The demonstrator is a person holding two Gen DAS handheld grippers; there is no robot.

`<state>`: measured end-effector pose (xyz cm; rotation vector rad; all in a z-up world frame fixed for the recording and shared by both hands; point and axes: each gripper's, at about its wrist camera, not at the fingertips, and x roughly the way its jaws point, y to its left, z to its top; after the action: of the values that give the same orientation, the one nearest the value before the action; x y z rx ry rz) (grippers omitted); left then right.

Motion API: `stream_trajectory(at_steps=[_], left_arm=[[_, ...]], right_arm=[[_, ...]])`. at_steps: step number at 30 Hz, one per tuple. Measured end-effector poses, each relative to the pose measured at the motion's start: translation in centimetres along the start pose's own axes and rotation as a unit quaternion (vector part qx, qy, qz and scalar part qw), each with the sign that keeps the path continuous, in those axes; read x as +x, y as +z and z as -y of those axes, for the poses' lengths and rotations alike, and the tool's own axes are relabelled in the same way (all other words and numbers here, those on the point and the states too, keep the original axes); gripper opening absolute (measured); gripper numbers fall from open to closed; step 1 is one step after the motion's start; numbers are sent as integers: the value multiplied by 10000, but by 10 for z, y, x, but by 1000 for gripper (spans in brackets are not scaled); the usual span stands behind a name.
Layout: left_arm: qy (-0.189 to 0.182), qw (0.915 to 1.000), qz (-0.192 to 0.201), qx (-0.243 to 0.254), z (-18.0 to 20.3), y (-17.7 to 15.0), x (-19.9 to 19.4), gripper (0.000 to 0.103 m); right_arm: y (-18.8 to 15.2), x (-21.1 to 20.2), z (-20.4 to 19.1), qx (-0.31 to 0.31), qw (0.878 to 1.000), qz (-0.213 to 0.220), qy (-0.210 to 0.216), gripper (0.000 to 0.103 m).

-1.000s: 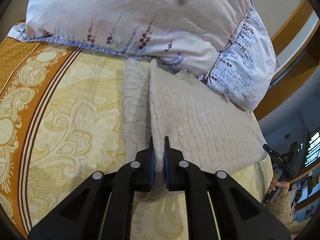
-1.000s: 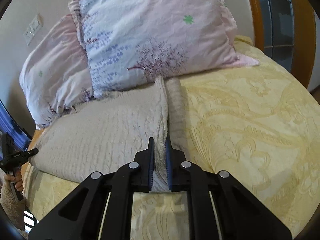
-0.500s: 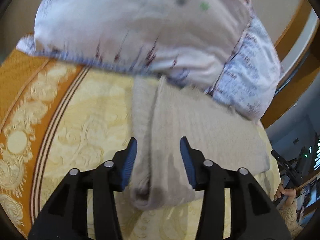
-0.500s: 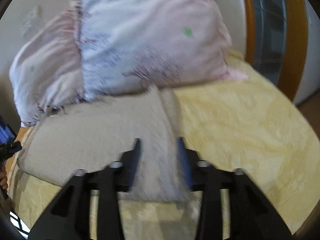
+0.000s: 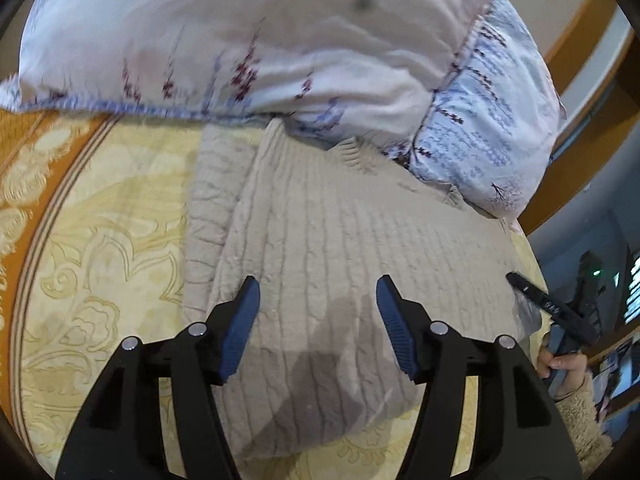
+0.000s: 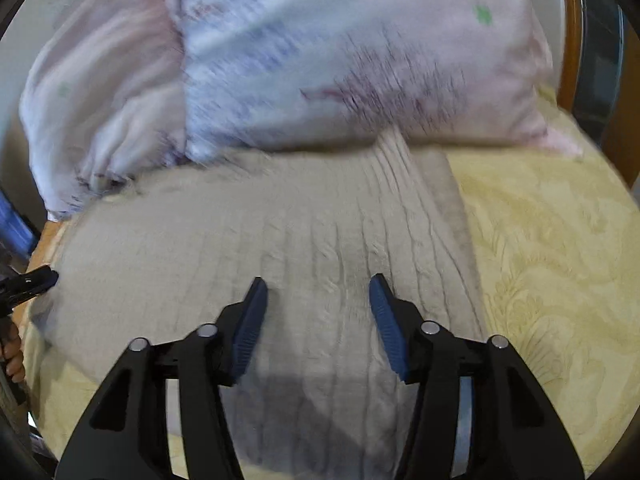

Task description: Fold small clothes

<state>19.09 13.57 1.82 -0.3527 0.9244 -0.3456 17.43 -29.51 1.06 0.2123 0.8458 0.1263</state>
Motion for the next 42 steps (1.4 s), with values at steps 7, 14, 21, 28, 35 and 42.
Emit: stream_trajectory(at_steps=[7,14,21,28,35,42], left_arm=[[-211,9994,67,-251,-7,4,-6,63],[-270,9916,316,-1223,-57,17,-32,66],[-570,9822,83,-1788,-71,22,-13,66],[-574,9810,3,-1854,-69,27,5,65],[-672,9776,4,-1997,-66,31,16,55],[-800,9730,-7,-2164,-63,31,23,48]], right_arm=[[2,6,-8,-175,9998,-34,-127,66],[3,-2,-16,-170,9995,15,-269,67],[3,-3,-41,-490,9987,98,-77,71],[-2,0,-46,-616,9980,96,-100,71],[-3,0,-44,-564,9983,107,-11,74],[-5,-1,-45,-582,9982,148,43,75]])
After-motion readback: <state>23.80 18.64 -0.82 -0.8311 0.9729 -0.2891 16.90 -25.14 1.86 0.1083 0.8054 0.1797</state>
